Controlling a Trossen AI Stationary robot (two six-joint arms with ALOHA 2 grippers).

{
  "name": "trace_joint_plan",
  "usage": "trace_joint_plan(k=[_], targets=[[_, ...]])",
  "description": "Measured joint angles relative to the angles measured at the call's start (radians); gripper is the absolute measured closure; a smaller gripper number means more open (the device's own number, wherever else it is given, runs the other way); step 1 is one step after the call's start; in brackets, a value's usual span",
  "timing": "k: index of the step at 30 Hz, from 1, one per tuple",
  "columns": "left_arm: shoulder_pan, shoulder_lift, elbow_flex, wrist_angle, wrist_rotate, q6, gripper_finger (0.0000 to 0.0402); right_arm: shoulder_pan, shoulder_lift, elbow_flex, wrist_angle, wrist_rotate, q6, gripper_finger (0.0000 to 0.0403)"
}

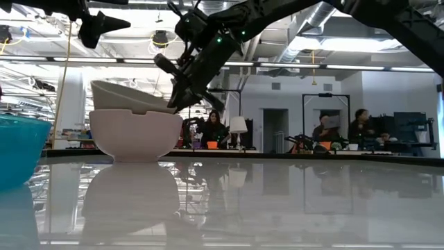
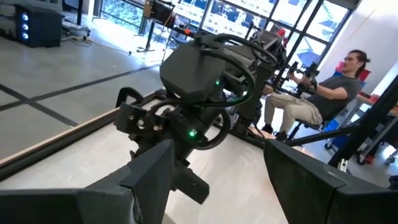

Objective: Nest bowls inside each other
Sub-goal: Stack the gray bowl on top of the light orange bowl, then stack the light blue patterned bowl on top of the gray bowl

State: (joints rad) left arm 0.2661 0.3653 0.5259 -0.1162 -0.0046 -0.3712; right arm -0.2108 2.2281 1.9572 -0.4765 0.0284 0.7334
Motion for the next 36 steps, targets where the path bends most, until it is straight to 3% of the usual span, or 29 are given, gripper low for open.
trace_joint_plan(k=[13,21,26,29,33,36], targets=[[0.000,0.000,0.000,-0.008,0.001,-0.009,0.0164,-0.002,-0.001,0.006,-0.011,-0.007,0.023,0.0282],[0.000,0.000,0.000,-0.008,0.002,-0.011,0.0164,-0.031,-0.002,0.115,-0.109,-0.008,-0.049,0.0201],[0.000,0.000,0.000,-0.008,0.020,-0.015,0.0164,-0.063,-0.003,0.189,-0.194,-0.015,-0.062,0.0178],[0.000,0.000,0.000,-0.008,0.021,-0.015,0.0164,-0.079,-0.003,0.201,-0.223,-0.065,-0.061,0.0175],[0.000,0.000,0.000,-0.008,0.023,-0.015,0.0164,-0.078,-0.003,0.202,-0.251,-0.268,-0.098,0.0181],[0.000,0.000,0.000,-0.008,0.037,-0.016,0.0164,-0.041,-0.018,0.201,-0.383,-0.375,-0.164,0.0190]])
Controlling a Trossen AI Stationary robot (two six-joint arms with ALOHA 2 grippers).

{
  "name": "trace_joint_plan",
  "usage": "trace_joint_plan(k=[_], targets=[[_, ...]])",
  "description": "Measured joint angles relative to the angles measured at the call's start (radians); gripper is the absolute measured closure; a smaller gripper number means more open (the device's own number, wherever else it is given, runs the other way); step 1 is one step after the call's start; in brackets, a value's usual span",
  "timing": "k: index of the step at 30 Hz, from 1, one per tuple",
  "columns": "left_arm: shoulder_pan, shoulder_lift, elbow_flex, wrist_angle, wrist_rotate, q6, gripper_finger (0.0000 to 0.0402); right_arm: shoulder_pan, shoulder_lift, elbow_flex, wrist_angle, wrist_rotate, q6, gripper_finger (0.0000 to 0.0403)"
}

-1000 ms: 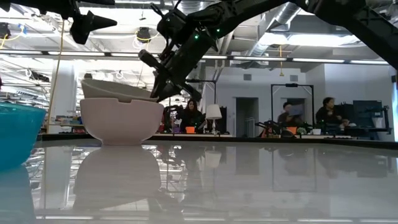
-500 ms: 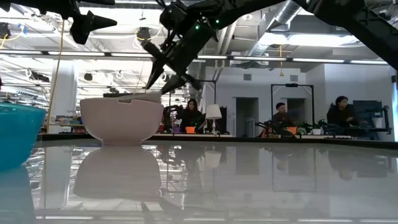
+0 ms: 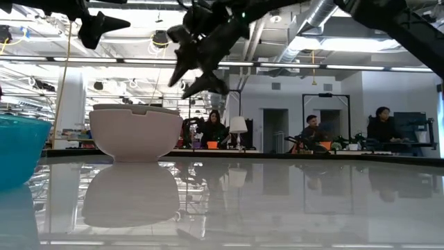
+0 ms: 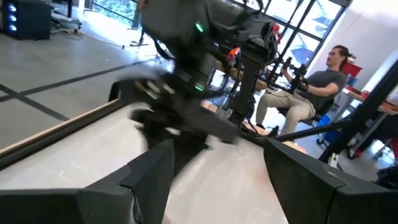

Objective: Nest bowls inside each other
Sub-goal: Stack the light blue patterned bowl on top of the gray bowl

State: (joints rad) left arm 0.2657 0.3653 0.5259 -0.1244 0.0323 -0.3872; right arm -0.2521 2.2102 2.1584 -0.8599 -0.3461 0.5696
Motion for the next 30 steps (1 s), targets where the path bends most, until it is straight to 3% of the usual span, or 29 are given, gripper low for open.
trace_joint_plan(k=[7,12,18,23,30], targets=[[0.000,0.001,0.000,-0.044,0.012,0.000,0.0164,0.144,-0.103,-0.001,-0.389,0.086,-0.154,0.0208],[0.000,0.016,0.000,-0.058,0.008,0.001,0.0164,0.288,-0.176,-0.004,-0.681,0.161,-0.149,0.0211],[0.000,0.048,0.000,-0.060,0.010,0.008,0.0164,0.451,-0.330,-0.100,-0.692,0.098,-0.083,0.0212],[0.000,0.074,0.000,-0.061,0.013,0.010,0.0164,0.563,-0.518,-0.334,-0.686,0.189,0.083,0.0213],[0.000,0.105,0.000,-0.043,0.015,0.016,0.0164,0.707,-0.818,-0.846,-0.499,0.179,0.312,0.0214]])
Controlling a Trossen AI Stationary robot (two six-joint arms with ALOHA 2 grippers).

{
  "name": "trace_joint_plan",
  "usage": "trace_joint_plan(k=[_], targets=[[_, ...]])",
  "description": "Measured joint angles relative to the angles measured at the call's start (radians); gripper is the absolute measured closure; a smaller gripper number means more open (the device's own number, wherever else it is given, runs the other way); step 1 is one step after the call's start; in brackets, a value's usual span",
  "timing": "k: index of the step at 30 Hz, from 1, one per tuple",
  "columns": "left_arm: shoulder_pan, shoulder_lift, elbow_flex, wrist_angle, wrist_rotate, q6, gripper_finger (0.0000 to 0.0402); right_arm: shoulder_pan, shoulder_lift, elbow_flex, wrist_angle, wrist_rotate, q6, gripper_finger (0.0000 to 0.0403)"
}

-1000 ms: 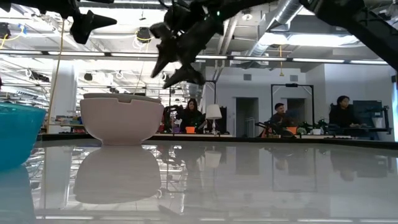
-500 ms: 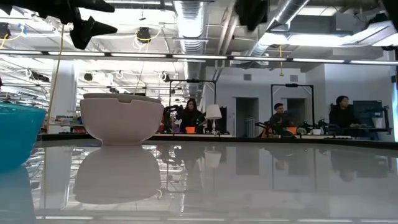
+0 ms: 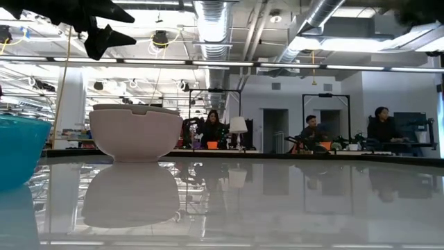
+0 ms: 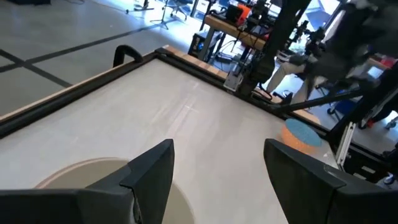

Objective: Nest bowls inside each other
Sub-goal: Stack the light blue patterned bowl on top of the gray bowl

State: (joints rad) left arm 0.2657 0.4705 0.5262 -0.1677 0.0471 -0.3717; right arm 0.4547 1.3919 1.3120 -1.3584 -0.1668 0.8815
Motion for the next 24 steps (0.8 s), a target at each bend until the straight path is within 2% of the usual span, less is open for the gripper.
trace_joint_plan(k=[4,10,17,24], targets=[[0.000,0.008,0.000,0.011,-0.003,-0.021,0.0164,0.023,-0.142,-0.250,0.102,0.012,0.086,0.0214],[0.000,0.007,0.000,-0.002,-0.023,-0.060,0.0164,0.032,-0.253,-0.474,0.226,0.013,0.082,0.0214],[0.000,0.007,0.000,-0.010,-0.081,-0.095,0.0164,0.071,-0.317,-0.583,0.397,-0.017,0.057,0.0214],[0.000,0.007,0.000,-0.009,-0.139,-0.096,0.0164,0.138,-0.306,-0.652,0.480,-0.014,0.030,0.0214]])
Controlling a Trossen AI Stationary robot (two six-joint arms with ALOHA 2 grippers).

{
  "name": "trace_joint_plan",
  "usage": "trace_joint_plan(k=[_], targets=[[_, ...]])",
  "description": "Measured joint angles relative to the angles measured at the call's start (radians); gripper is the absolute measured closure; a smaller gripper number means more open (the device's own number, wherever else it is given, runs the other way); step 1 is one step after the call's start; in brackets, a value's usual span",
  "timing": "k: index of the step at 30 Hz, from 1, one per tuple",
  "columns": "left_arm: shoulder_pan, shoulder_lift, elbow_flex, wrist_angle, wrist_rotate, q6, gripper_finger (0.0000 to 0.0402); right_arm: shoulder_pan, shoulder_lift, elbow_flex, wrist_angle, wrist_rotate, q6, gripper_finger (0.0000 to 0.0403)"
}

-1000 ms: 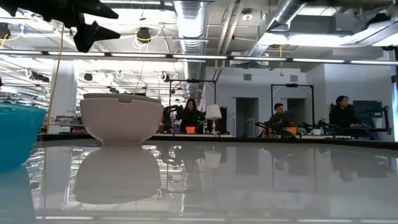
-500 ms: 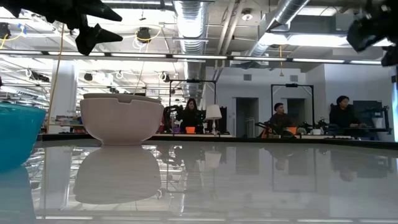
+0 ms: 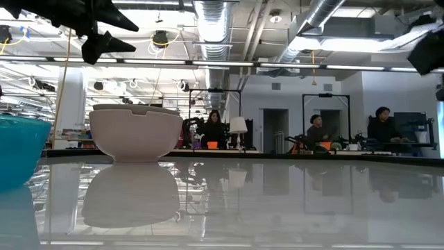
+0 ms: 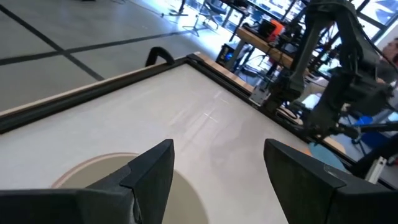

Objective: Nest bowls inside each other
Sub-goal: Stack the light blue patterned bowl on top of the gray bowl

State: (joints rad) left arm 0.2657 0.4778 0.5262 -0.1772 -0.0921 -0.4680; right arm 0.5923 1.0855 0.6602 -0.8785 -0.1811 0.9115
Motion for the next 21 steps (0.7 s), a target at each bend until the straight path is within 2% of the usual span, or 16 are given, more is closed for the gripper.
trace_joint_plan(k=[13,17,21], targets=[[0.000,0.000,0.000,0.001,-0.014,-0.008,0.0164,0.040,0.087,-0.057,0.147,0.001,0.031,0.0220],[0.000,0.000,0.000,0.001,-0.006,0.012,0.0164,0.040,0.127,-0.057,0.160,-0.010,0.060,0.0266],[0.000,0.000,0.000,0.000,0.010,0.019,0.0164,0.039,0.147,-0.057,0.163,-0.025,0.110,0.0348]])
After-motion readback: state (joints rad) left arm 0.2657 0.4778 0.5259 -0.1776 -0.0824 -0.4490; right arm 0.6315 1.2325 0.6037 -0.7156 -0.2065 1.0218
